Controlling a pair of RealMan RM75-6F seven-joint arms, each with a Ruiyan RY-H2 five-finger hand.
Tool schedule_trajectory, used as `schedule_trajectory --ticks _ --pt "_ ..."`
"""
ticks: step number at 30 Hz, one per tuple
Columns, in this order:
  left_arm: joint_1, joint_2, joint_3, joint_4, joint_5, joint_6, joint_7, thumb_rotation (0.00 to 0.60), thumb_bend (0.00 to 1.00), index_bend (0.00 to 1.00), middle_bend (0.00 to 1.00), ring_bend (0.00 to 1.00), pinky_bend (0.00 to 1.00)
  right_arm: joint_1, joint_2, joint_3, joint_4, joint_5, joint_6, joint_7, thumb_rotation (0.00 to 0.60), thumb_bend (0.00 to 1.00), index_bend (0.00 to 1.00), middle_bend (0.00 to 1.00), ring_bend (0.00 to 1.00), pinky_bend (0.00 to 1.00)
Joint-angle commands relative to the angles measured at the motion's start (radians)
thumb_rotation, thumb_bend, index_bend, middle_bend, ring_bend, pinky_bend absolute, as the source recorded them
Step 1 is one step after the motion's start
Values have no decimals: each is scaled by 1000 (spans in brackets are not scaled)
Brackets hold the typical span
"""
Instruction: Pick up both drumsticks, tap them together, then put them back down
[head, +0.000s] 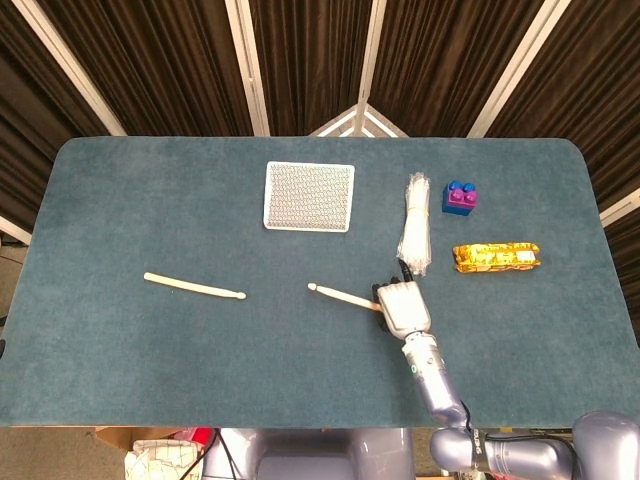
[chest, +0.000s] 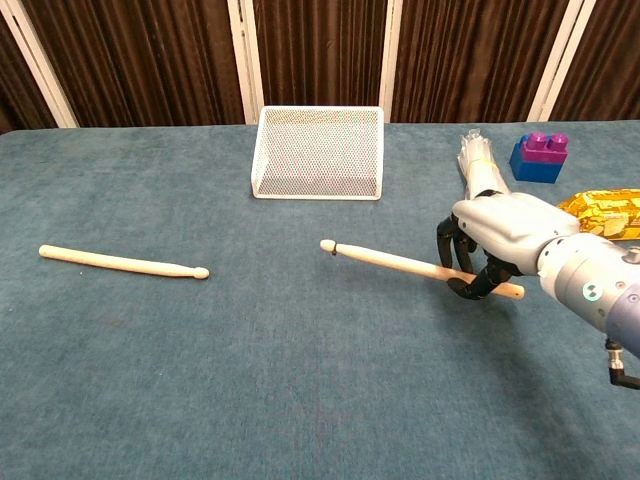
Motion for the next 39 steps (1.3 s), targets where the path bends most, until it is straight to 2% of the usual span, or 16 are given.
schedule_trajectory --ticks 1,9,18,22,27,32,39 --pt "-1 -1 1 2 5 1 0 600 415 16 0 0 0 -12 27 -1 -30 -44 13 45 600 501 625 632 370 0" --pt "-19 -16 25 32 95 10 0 600 415 26 1 0 0 -56 157 20 -154 -175 83 185 600 501 625 632 376 0" --pt "-97 -6 8 33 122 -63 69 600 415 79 65 0 0 -101 370 89 -318 -248 141 318 600 501 625 632 376 0" --pt "-159 4 4 32 131 -155 53 600 415 86 88 0 0 -117 457 117 -371 -247 137 376 600 502 625 632 376 0" --pt "-242 -11 -4 61 108 -288 68 600 415 105 119 0 0 -139 521 140 -405 -242 149 423 600 501 625 633 376 0" --pt "-327 -73 -25 124 48 -409 115 600 415 141 155 0 0 -158 577 173 -427 -224 163 477 600 501 625 634 376 0" --pt "-418 -181 -51 228 11 -498 138 600 415 206 218 0 0 -178 630 197 -448 -223 174 531 600 501 625 634 375 0"
